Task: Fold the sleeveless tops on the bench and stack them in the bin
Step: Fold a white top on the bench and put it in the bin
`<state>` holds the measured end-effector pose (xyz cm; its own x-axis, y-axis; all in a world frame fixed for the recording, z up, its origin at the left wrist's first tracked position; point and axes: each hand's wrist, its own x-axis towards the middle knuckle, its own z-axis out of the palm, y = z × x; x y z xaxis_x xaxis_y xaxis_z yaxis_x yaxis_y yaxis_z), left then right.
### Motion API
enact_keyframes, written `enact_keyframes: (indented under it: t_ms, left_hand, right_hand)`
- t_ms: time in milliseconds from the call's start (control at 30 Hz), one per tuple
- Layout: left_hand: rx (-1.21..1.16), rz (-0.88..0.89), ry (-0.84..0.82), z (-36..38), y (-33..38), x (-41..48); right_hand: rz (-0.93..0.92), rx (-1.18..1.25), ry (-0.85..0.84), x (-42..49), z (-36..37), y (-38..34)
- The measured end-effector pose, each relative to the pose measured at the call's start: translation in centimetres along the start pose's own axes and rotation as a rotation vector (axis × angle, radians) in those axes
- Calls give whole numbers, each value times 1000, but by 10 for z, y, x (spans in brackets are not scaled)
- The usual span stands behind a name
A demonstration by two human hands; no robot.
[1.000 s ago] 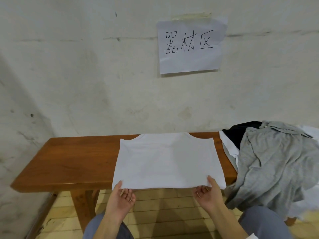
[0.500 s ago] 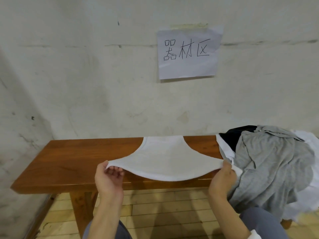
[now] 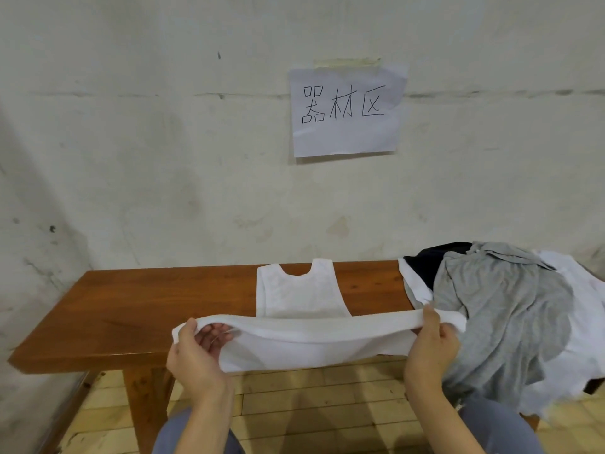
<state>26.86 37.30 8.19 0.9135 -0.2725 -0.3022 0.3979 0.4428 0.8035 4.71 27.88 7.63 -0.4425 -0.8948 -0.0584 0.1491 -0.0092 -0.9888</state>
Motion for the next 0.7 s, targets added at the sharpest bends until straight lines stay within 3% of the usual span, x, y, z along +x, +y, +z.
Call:
enact_keyframes:
  t_ms: [300, 533, 633, 700]
  left_hand:
    - [164, 6, 6, 12, -14, 27]
    - [126, 10, -35, 79, -17, 89]
    - [90, -35, -55, 108, -40, 130]
    - [216, -54, -96, 115, -69, 148]
  right_hand:
    - [-69, -109, -50, 28, 30, 9]
    - [-55, -204, -158, 94, 125, 14]
    - [15, -316, -247, 124, 167, 39]
    - [57, -510, -400, 134, 183, 66]
